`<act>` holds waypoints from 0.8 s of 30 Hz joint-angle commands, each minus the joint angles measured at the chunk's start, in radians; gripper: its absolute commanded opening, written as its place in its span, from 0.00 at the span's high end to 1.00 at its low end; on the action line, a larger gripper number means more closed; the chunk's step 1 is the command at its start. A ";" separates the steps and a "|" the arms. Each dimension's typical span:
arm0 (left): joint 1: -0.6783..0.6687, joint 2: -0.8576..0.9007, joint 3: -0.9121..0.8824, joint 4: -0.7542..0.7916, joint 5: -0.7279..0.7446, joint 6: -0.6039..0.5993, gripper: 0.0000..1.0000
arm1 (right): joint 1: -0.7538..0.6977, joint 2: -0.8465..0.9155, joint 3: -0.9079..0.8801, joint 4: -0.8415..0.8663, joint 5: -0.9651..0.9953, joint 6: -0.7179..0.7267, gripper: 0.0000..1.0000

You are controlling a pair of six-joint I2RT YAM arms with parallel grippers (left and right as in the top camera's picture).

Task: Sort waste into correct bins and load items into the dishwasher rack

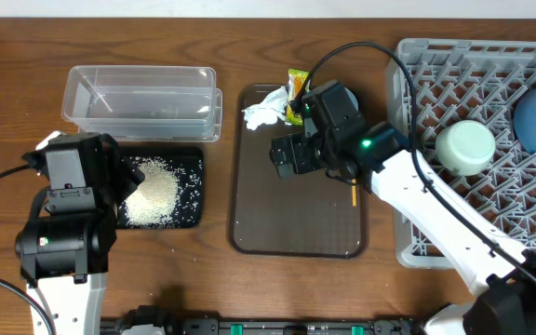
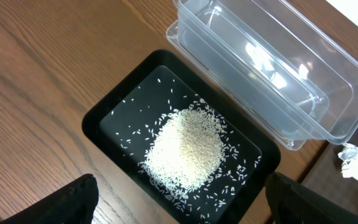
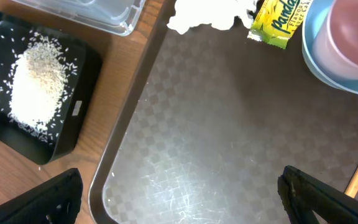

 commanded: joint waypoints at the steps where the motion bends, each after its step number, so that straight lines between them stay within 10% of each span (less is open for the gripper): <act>1: 0.005 0.000 0.011 -0.001 -0.005 0.006 0.12 | 0.007 0.039 0.001 0.003 0.007 0.010 0.01; 24: 0.005 0.000 0.011 -0.001 -0.005 0.006 0.12 | 0.010 0.066 0.001 0.061 -0.005 0.010 0.01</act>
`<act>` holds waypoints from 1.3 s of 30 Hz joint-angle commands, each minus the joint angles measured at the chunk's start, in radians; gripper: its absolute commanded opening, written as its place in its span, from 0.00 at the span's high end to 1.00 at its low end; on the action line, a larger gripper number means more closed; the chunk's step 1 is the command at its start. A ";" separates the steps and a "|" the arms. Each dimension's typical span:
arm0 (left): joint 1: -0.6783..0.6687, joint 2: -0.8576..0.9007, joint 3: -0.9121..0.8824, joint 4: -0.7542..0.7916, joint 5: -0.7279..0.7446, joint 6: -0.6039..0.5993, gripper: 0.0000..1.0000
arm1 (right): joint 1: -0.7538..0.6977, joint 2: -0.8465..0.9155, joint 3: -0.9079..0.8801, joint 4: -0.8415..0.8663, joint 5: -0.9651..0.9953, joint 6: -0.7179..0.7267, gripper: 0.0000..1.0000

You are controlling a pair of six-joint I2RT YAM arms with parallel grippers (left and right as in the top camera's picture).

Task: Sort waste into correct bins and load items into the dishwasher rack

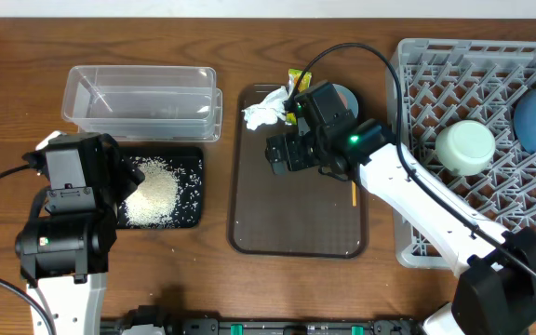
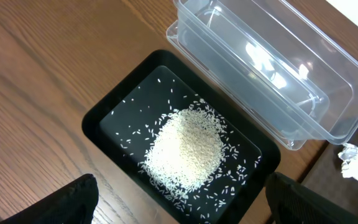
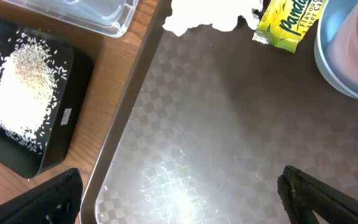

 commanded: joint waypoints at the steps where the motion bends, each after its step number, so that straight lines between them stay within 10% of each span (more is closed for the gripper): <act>1: 0.005 0.000 0.011 -0.001 -0.005 0.006 0.12 | 0.008 0.000 0.001 0.003 -0.002 0.007 0.01; 39: 0.005 0.000 0.011 -0.001 -0.005 0.006 0.12 | 0.008 0.000 0.001 0.030 -0.029 0.019 0.01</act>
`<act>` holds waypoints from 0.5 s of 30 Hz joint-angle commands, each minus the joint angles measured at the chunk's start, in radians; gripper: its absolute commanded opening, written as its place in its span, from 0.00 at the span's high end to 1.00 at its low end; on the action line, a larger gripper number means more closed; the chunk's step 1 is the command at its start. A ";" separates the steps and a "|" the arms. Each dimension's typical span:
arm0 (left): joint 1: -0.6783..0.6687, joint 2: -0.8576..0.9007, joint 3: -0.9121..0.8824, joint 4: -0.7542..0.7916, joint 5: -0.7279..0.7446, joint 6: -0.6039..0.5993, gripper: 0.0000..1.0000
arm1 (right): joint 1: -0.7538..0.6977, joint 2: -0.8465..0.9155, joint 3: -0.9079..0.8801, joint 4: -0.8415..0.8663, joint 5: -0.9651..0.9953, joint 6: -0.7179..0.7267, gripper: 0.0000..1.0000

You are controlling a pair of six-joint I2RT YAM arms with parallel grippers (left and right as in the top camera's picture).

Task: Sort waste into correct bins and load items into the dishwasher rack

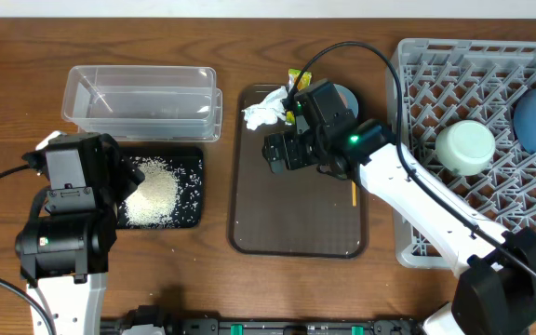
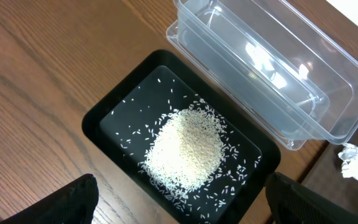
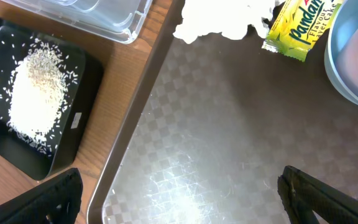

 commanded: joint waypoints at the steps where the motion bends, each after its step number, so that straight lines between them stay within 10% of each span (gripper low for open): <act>1: 0.005 0.000 0.011 -0.001 -0.005 0.006 0.12 | 0.008 0.000 0.001 0.003 -0.006 0.017 0.01; 15: 0.005 0.000 0.011 -0.001 -0.005 0.006 0.12 | 0.008 0.000 0.001 0.268 -0.031 0.017 0.01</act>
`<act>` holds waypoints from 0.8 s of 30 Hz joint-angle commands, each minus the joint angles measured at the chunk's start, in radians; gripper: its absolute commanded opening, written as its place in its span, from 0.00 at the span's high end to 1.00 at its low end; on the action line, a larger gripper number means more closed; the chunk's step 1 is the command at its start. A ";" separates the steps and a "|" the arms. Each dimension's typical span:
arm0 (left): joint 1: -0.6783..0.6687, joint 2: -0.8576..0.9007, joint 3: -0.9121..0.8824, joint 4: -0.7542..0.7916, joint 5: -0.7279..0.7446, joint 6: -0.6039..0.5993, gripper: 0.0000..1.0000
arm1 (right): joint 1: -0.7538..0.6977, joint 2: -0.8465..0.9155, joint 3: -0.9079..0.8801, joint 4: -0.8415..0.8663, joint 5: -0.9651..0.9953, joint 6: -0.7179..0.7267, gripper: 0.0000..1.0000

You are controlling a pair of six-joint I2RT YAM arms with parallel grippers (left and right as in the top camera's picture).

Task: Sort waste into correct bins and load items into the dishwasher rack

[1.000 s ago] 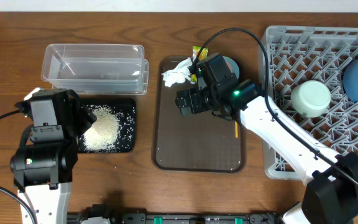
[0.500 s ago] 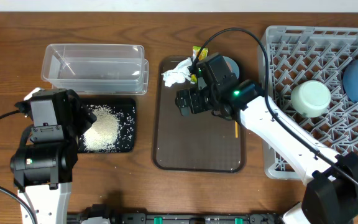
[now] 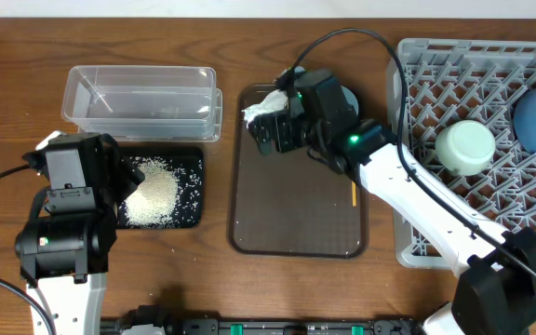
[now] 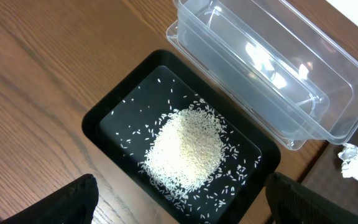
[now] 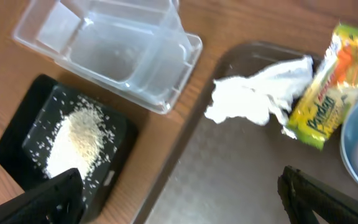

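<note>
A crumpled white tissue [image 5: 260, 96] and a yellow snack wrapper [image 5: 331, 93] lie at the far end of the brown tray [image 3: 296, 223]. A light blue bowl with something pink in it sits beside them at the right. My right gripper [image 5: 179, 199] hangs open above the tray's far left corner, close by the tissue [image 3: 259, 107], with nothing between its fingers. My left gripper [image 4: 179, 205] is open over the black tray of rice [image 4: 185, 149]. The grey dishwasher rack [image 3: 408, 237] stands at the right.
A clear plastic bin [image 3: 142, 100] sits behind the black rice tray [image 3: 189, 219]. The rack holds a white cup [image 3: 465, 146] and a dark blue bowl. A thin orange stick [image 3: 353, 194] lies along the brown tray's right edge.
My right gripper has moved back and to the left, from the tray's middle to its far left corner by the tissue, and its view now takes in the clear bin. The left arm is unchanged.
My right gripper stood open over the middle of the brown tray near the bowl. It was a little further left at the two later moments, still open and empty. Now it is over the far left corner by the tissue. The left gripper stayed open above the rice throughout.
</note>
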 commanded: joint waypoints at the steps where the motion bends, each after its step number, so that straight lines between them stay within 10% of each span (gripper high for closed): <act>1: 0.005 0.000 0.011 -0.001 -0.005 0.006 0.12 | 0.008 0.000 0.002 0.010 -0.008 0.010 0.01; 24: 0.005 0.000 0.011 -0.001 -0.005 0.006 0.12 | 0.023 0.000 0.002 -0.100 0.042 0.017 0.01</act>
